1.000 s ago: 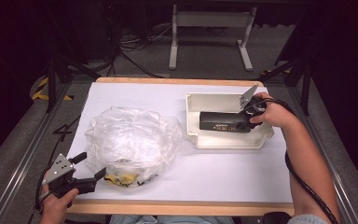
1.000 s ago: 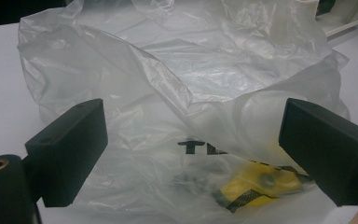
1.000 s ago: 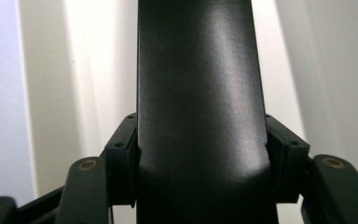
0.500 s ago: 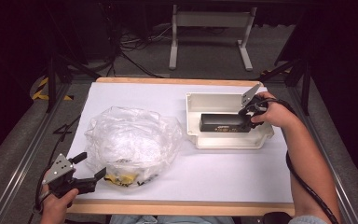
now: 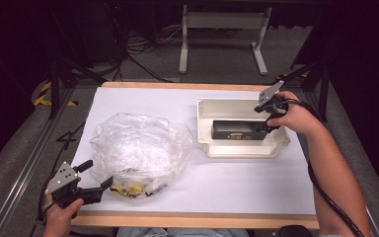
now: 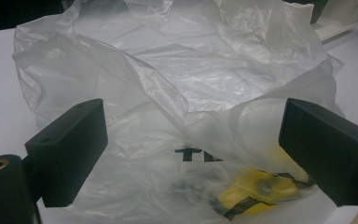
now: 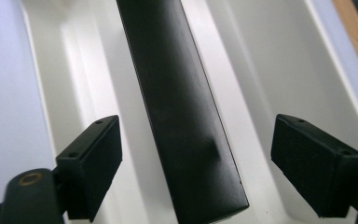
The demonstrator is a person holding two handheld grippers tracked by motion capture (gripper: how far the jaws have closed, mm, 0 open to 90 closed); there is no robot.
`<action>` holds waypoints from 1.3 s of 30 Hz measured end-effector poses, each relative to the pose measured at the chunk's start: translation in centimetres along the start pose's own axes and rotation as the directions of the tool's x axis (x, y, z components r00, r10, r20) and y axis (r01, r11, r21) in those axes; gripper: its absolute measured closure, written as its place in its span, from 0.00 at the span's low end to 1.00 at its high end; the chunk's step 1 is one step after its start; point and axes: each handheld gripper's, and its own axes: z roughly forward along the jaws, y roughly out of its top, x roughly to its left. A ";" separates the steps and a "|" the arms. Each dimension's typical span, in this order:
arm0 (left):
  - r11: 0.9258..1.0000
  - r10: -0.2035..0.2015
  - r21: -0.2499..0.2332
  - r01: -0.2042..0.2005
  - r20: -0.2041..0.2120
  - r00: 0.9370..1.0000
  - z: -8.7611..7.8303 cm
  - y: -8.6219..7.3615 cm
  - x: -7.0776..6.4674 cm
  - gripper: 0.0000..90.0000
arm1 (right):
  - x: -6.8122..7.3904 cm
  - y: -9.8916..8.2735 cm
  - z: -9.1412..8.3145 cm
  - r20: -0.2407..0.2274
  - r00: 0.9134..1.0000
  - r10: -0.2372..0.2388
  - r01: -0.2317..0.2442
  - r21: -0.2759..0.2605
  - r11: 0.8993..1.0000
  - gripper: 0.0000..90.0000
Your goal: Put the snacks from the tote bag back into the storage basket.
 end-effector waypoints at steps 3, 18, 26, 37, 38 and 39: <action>1.000 0.005 0.001 -0.005 0.006 1.000 0.1 0.1 0.0 0.10 | 0.8 0.5 -1.3 0.029 0.999 0.028 -0.027 -0.041 0.999 0.14; 1.000 0.023 -0.002 -0.023 0.027 0.999 1.2 0.8 0.0 0.10 | 5.5 0.6 -5.8 0.084 0.979 0.184 -0.165 -0.196 0.967 0.09; 1.000 0.025 -0.006 -0.025 0.036 0.999 1.5 1.0 0.0 0.10 | 8.3 0.0 -6.6 0.104 0.960 0.261 -0.226 -0.265 0.937 0.08; 1.000 0.026 -0.002 -0.026 0.044 0.999 1.8 1.0 -0.1 0.10 | 11.8 -1.8 -5.8 0.110 0.946 0.304 -0.245 -0.368 0.897 0.07; 1.000 0.028 0.003 -0.028 0.042 0.999 1.8 1.1 -0.1 0.10 | 12.1 -1.9 -5.7 0.111 0.945 0.308 -0.247 -0.376 0.893 0.07; 1.000 0.029 0.002 -0.029 0.042 0.999 1.8 1.0 -0.1 0.10 | 12.5 -2.1 -5.6 0.122 0.943 0.310 -0.243 -0.386 0.890 0.07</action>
